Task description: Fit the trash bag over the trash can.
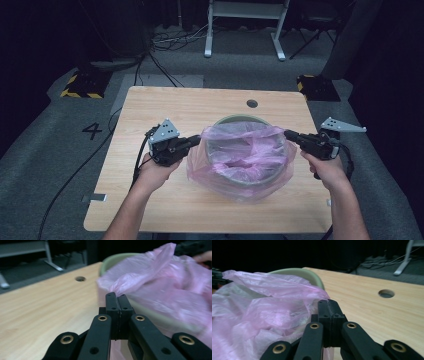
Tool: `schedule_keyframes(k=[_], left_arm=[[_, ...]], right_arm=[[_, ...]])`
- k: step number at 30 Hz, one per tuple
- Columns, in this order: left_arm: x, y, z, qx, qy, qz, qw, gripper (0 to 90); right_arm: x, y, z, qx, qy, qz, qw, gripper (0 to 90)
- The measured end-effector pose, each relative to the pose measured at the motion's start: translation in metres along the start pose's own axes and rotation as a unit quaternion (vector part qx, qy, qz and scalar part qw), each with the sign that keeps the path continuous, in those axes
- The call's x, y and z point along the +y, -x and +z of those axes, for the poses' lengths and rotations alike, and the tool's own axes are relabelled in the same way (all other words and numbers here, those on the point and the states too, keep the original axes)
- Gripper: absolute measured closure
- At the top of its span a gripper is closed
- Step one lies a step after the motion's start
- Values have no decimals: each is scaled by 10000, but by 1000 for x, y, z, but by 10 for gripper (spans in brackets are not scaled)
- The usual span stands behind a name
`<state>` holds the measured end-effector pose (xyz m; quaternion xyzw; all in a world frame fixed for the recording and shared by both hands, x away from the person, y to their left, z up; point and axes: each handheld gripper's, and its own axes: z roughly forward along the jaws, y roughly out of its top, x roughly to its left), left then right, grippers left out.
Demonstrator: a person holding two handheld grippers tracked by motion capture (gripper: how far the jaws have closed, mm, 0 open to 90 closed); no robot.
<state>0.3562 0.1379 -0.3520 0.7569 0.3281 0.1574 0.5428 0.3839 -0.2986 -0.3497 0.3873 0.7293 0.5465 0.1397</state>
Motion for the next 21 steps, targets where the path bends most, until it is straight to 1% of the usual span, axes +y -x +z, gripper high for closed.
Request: schedule_keyframes(k=[1,2,3,4,5,6,7,8,10,12,14,16,19,21], left_arm=[[1,-4,1,3,9,-31,10000,898],[1,-6,3,50,110,-83,9999,899],[1,-9,4,79,167,-75,9998,899],[1,-12,6,60,250,-34,9997,899],[1,-15,9,81,317,-16,9995,898],[1,-19,11,43,316,-14,9995,898],[1,-22,14,22,345,36,9994,898],[1,-26,17,44,341,11,9994,899],[1,-35,25,35,298,-106,9995,898],[2,-41,30,65,260,-211,9994,898],[3,-46,36,113,225,-315,9992,898],[4,-50,42,148,225,-353,9990,898],[5,-52,49,267,176,-315,9990,898],[4,-55,53,173,173,-370,9990,898]], right_arm=[[-1,0,2,-71,11,-12,10000,900],[-2,2,4,-143,147,-25,9998,900],[-2,2,4,-143,147,-25,9998,900],[-3,3,6,-212,198,-17,9996,900],[-4,6,9,-308,363,39,9989,900],[-4,6,9,-308,363,39,9989,900],[-5,8,11,-321,437,71,9985,900],[-7,11,15,-428,484,97,9979,900],[-7,12,17,-451,499,110,9977,900],[-9,14,23,-548,473,135,9973,900],[-9,17,28,-546,465,195,9972,900],[-10,17,33,-630,459,233,9967,900],[-11,18,40,-773,466,273,9955,900],[-13,18,44,-847,467,282,9949,900]])
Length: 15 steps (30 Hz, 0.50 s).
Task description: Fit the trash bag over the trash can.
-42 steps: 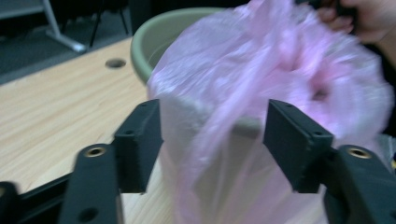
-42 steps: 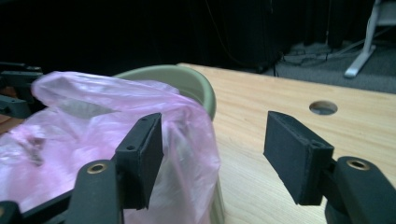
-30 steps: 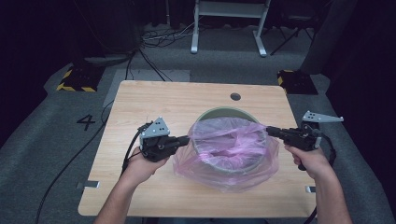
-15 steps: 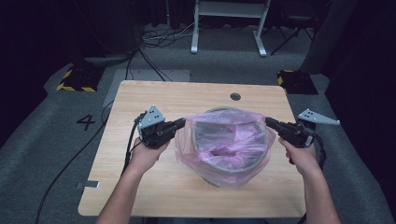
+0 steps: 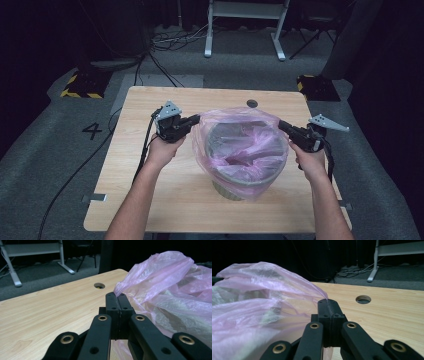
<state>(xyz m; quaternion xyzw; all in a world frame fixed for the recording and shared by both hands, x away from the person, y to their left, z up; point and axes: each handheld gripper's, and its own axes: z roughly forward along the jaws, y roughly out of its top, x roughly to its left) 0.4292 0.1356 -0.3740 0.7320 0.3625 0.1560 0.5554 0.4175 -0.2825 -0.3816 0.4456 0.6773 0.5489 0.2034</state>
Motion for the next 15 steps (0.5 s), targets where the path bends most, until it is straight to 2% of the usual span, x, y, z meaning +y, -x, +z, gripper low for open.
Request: schedule_keyframes(k=[3,4,6,7,9,10,11,13,14,15], left_arm=[[0,-3,3,-229,-89,107,9996,898],[1,-6,4,-467,-100,102,9988,899],[1,-10,5,-721,-149,130,9972,898],[0,-14,6,-983,-153,85,9950,899],[0,-19,7,-1122,-198,28,9935,899],[0,-22,8,-1285,-224,-17,9914,899],[0,-24,9,-1293,-243,-32,9913,899],[-1,-28,9,-1511,-252,-88,9882,899],[-2,-30,10,-1482,-266,-75,9886,899],[-3,-33,11,-1585,-276,-151,9869,899]], right_arm=[[-2,0,3,102,-46,-6,9999,900],[-2,1,4,111,-63,-15,9999,900],[-4,4,5,265,-76,-24,9996,900],[-4,5,6,304,-85,-37,9995,900],[-6,9,8,520,-97,19,9986,900],[-7,11,9,572,-100,40,9983,900],[-8,13,9,698,-88,63,9975,900],[-9,17,10,790,-83,138,9967,900],[-10,19,10,895,-86,173,9958,900],[-10,21,10,889,-88,155,9959,900]])
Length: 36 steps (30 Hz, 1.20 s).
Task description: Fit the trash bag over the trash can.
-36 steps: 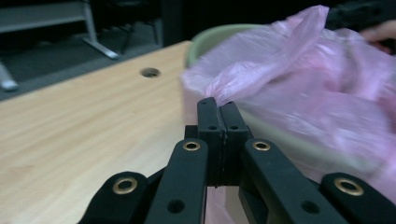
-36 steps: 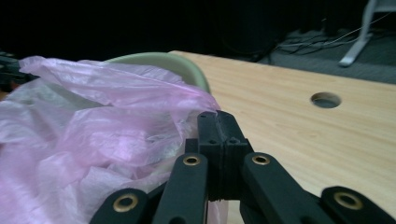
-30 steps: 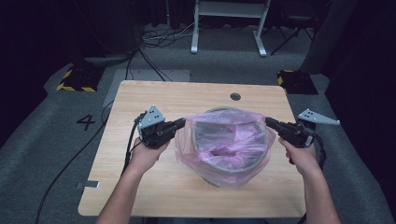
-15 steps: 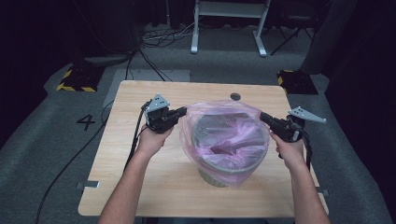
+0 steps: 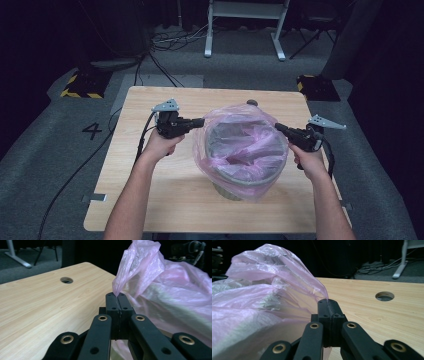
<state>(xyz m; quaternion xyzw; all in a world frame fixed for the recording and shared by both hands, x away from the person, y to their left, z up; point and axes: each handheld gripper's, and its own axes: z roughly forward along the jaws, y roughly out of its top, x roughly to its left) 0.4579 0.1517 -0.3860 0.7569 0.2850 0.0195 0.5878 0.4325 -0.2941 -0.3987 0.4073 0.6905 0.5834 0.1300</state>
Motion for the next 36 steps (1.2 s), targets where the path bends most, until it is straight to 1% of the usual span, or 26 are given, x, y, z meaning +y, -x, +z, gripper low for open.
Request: schedule_keyframes(k=[1,2,3,4,5,6,8,9,11,13,14,15,17,18,20,22,24,25,26,27,28,29,30,33,34,36], left_arm=[[-1,-2,0,-49,-13,-12,10000,899],[-1,-4,1,50,-57,-1,10000,898],[-1,-7,2,30,-72,-56,10000,899],[-1,-10,3,72,-118,-68,9999,899],[-1,-12,5,186,-148,-110,9997,899],[-3,-16,7,180,-177,-178,9995,899],[-7,-20,12,368,-310,-222,9986,899],[-10,-21,15,331,-339,-258,9985,898],[-16,-22,19,337,-368,-307,9983,899],[-22,-23,23,346,-454,-334,9978,899],[-27,-24,25,362,-507,-384,9973,899],[-30,-25,26,317,-518,-429,9972,899],[-38,-26,29,361,-620,-537,9960,899],[-43,-26,30,310,-635,-573,9959,899],[-49,-26,30,247,-634,-562,9961,899],[-55,-27,30,155,-644,-497,9966,899],[-60,-29,31,51,-686,-471,9965,899],[-63,-30,31,78,-733,-486,9961,899],[-66,-31,32,19,-752,-529,9958,899],[-69,-33,32,-4,-780,-550,9954,899],[-71,-33,33,30,-802,-554,9952,898],[-74,-33,34,5,-840,-580,9948,899],[-77,-33,35,20,-860,-582,9946,899],[-85,-34,39,152,-1060,-614,9924,898],[-87,-35,40,264,-1125,-640,9912,898],[-92,-36,42,287,-1132,-697,9907,898]], right_arm=[[0,2,0,38,-19,43,10000,900],[0,3,1,81,-18,64,9999,900],[0,6,2,44,-21,51,10000,900],[0,7,3,58,-27,91,9999,900],[-1,9,4,84,-42,125,9999,900],[-1,10,6,27,-62,133,9999,900],[-4,13,9,17,-94,189,9998,900],[-6,13,11,-3,-91,202,9998,900],[-12,15,14,-22,-150,260,9995,900],[-18,16,15,-51,-192,334,9992,900],[-22,17,16,-46,-241,426,9988,900],[-27,17,16,-110,-287,451,9985,900],[-33,17,17,-105,-346,570,9977,900],[-37,18,18,-140,-335,591,9976,900],[-49,19,18,-102,-361,704,9968,900],[-52,20,18,-100,-385,721,9966,900],[-59,21,18,-25,-387,787,9961,900],[-62,22,17,-20,-404,793,9960,900],[-66,23,17,-23,-420,784,9960,900],[-69,23,16,-18,-452,833,9955,900],[-72,25,16,-13,-451,851,9954,900],[-74,25,16,-5,-465,859,9952,900],[-77,26,15,-4,-525,883,9947,900],[-84,27,15,-62,-653,888,9939,900],[-86,27,16,-118,-703,901,9934,900],[-89,29,16,-166,-773,922,9926,900]])
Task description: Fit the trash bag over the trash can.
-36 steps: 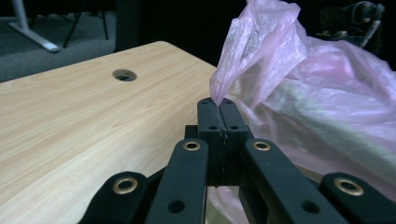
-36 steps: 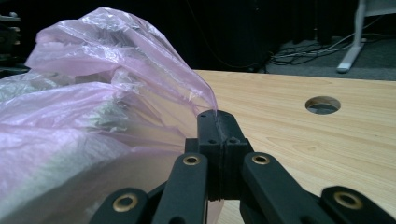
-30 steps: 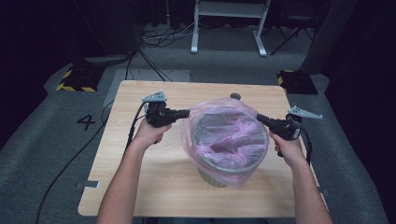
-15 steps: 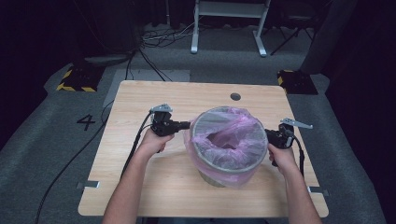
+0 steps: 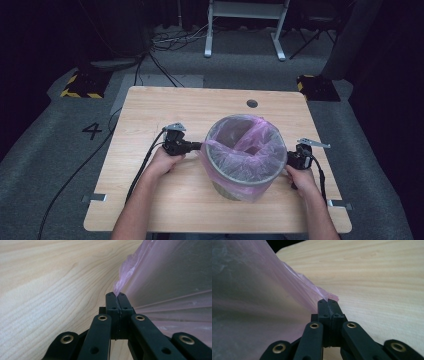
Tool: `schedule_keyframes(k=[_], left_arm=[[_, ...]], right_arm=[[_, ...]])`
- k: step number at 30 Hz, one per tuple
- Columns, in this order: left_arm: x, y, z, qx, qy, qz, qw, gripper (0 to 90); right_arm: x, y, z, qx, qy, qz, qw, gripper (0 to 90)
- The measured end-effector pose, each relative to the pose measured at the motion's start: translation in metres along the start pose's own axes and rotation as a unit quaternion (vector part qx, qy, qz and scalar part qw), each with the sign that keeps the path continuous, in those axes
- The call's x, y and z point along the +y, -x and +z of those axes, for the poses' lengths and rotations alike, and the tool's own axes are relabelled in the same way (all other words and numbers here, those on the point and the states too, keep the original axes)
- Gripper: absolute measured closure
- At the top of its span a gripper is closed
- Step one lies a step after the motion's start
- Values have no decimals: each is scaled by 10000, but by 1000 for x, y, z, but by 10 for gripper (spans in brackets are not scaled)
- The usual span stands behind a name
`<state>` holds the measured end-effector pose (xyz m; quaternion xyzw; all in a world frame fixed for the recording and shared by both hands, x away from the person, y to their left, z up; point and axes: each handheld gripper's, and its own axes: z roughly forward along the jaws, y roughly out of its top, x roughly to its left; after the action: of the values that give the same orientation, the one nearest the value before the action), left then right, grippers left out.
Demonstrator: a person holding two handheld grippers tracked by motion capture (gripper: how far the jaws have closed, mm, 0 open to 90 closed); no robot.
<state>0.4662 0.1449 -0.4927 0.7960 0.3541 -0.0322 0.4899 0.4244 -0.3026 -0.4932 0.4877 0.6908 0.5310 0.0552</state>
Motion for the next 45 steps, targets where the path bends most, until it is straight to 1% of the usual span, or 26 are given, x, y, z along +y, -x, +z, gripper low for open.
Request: schedule_keyframes(k=[4,5,6,8,9,12,13,14,16,17,18,20,21,22,23,24,25,27,31,34,37,39,40,41,43,45], left_arm=[[-3,0,0,62,144,-37,9999,885],[-2,0,-1,28,179,-90,9998,843],[-2,0,-2,73,198,-128,9997,762],[0,0,-7,99,231,-218,9994,609],[1,0,-11,160,246,-232,9993,523],[1,2,-23,239,364,-219,9988,432],[1,3,-28,215,423,-233,9986,385],[0,5,-34,270,478,-190,9983,367],[-1,8,-41,265,565,-141,9980,342],[-2,10,-45,306,585,-77,9978,313],[-3,13,-48,352,594,-29,9976,313],[-4,19,-57,417,675,65,9968,312],[-6,24,-64,325,786,107,9963,308],[-6,28,-67,301,809,158,9961,303],[-7,35,-71,277,843,230,9958,303],[-9,42,-75,186,883,313,9954,303],[-11,52,-79,128,928,447,9946,303],[-13,66,-82,-59,997,602,9932,303],[-15,94,-83,-387,977,934,9901,302],[-14,107,-81,-594,939,1134,9873,295],[-14,114,-78,-698,870,1198,9865,274],[-13,116,-77,-771,952,1211,9850,233],[-12,119,-76,-854,1005,1232,9836,227],[-11,121,-75,-836,1043,1279,9827,205],[-9,129,-71,-839,1087,1366,9811,200],[-8,134,-68,-753,1123,1429,9805,216]], right_arm=[[-4,1,0,61,44,23,10000,895],[-4,1,-1,56,53,20,10000,864],[-4,1,-2,82,61,53,9999,792],[-3,0,-6,61,94,104,9999,577],[-2,-2,-10,76,102,99,9999,559],[1,-6,-26,87,247,-52,9996,400],[2,-8,-33,81,306,-72,9995,372],[3,-9,-40,87,367,-92,9992,362],[4,-11,-54,177,493,-173,9985,335],[4,-16,-66,217,589,-297,9976,318],[4,-16,-66,217,589,-297,9976,318],[3,-21,-78,289,676,-404,9965,311],[2,-24,-82,308,706,-481,9959,311],[0,-32,-92,374,743,-690,9941,310],[0,-32,-92,374,743,-690,9941,310],[-2,-36,-96,411,760,-747,9935,309],[-4,-39,-99,437,751,-805,9930,302],[-9,-48,-105,538,790,-978,9906,302],[-12,-60,-104,674,769,-1112,9885,281],[-14,-70,-99,792,645,-1259,9868,265],[-17,-76,-94,836,544,-1373,9855,246],[-17,-77,-92,901,567,-1369,9848,239],[-17,-77,-91,925,552,-1348,9850,244],[-17,-78,-89,965,552,-1337,9848,250],[-17,-79,-88,982,553,-1341,9845,255],[-17,-80,-86,997,556,-1344,9843,267]])
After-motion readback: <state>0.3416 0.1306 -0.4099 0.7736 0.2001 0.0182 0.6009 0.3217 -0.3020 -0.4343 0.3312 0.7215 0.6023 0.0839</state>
